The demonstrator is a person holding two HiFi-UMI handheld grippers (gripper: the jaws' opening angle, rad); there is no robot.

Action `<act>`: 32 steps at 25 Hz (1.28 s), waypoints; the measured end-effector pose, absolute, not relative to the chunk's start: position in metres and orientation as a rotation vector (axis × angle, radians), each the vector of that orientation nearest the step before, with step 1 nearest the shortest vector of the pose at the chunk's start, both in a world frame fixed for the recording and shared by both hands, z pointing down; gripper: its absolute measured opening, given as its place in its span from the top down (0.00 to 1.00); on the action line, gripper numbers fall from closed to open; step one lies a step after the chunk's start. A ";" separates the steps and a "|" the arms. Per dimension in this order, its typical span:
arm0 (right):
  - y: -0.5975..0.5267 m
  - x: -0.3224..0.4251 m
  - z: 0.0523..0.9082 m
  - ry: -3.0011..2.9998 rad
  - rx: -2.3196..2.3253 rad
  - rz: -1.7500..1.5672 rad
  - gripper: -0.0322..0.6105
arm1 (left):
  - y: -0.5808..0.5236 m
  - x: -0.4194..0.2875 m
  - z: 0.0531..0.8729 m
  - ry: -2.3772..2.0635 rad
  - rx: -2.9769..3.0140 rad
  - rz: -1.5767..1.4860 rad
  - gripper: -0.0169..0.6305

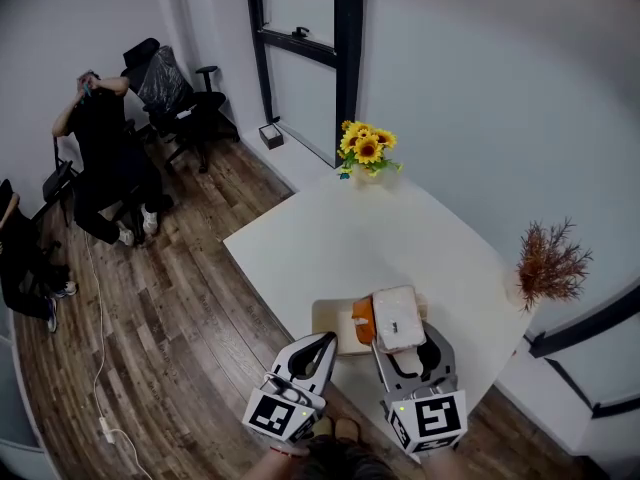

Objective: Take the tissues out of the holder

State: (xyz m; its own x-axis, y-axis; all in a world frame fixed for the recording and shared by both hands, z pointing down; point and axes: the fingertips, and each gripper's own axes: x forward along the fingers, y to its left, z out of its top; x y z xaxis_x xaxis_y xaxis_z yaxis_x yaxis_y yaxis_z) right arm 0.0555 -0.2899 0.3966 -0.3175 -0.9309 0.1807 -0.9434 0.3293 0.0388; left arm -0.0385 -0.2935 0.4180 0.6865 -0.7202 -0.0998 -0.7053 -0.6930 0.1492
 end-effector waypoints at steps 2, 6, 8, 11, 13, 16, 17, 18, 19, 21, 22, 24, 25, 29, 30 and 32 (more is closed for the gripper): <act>-0.289 0.056 0.392 -2.428 1.707 0.090 0.55 | -0.293 -0.036 0.414 -1.181 2.798 -0.233 0.96; -0.287 0.060 0.385 -2.440 1.696 0.066 0.55 | -0.293 -0.030 0.406 -1.169 2.797 -0.248 0.96; -0.286 0.062 0.381 -2.444 1.697 0.066 0.55 | -0.293 -0.028 0.405 -1.164 2.793 -0.250 0.96; -0.285 0.067 0.375 -2.447 1.701 0.064 0.55 | -0.293 -0.026 0.402 -1.163 2.795 -0.250 0.96; -0.284 0.069 0.373 -2.447 1.702 0.064 0.55 | -0.293 -0.025 0.397 -1.163 2.803 -0.249 0.96; -0.282 0.072 0.370 -2.455 1.692 0.049 0.55 | -0.293 -0.026 0.396 -1.169 2.810 -0.239 0.96; -0.282 0.073 0.369 -2.461 1.688 0.044 0.55 | -0.294 -0.026 0.395 -1.171 2.811 -0.240 0.96; -0.281 0.074 0.367 -2.465 1.685 0.038 0.55 | -0.294 -0.026 0.392 -1.174 2.812 -0.243 0.96; -0.281 0.075 0.365 -2.468 1.682 0.033 0.55 | -0.294 -0.026 0.388 -1.175 2.812 -0.246 0.96; -0.280 0.076 0.361 -2.475 1.678 0.026 0.55 | -0.295 -0.026 0.385 -1.177 2.809 -0.251 0.96; -0.280 0.077 0.360 -2.478 1.676 0.026 0.55 | -0.295 -0.027 0.385 -1.178 2.804 -0.255 0.96; -0.279 0.077 0.357 -2.484 1.675 0.029 0.55 | -0.296 -0.029 0.380 -1.184 2.789 -0.271 0.96; -0.278 0.078 0.356 -2.487 1.674 0.029 0.55 | -0.297 -0.029 0.377 -1.186 2.783 -0.279 0.96; -0.274 0.082 0.353 -2.493 1.670 0.033 0.55 | -0.295 -0.028 0.370 -1.180 2.791 -0.290 0.96; -0.274 0.084 0.352 -2.492 1.672 0.034 0.55 | -0.295 -0.028 0.369 -1.176 2.799 -0.294 0.96; -0.273 0.087 0.351 -2.491 1.679 0.032 0.55 | -0.295 -0.027 0.361 -1.174 2.804 -0.316 0.96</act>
State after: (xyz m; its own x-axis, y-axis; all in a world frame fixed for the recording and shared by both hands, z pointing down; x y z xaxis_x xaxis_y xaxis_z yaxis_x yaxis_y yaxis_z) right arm 0.0869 -0.2730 0.3514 -0.3686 -0.9211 0.1254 -0.9240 0.3778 0.0592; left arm -0.0270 -0.2947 0.3611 0.6840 -0.7125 -0.1565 -0.6949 -0.7016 0.1575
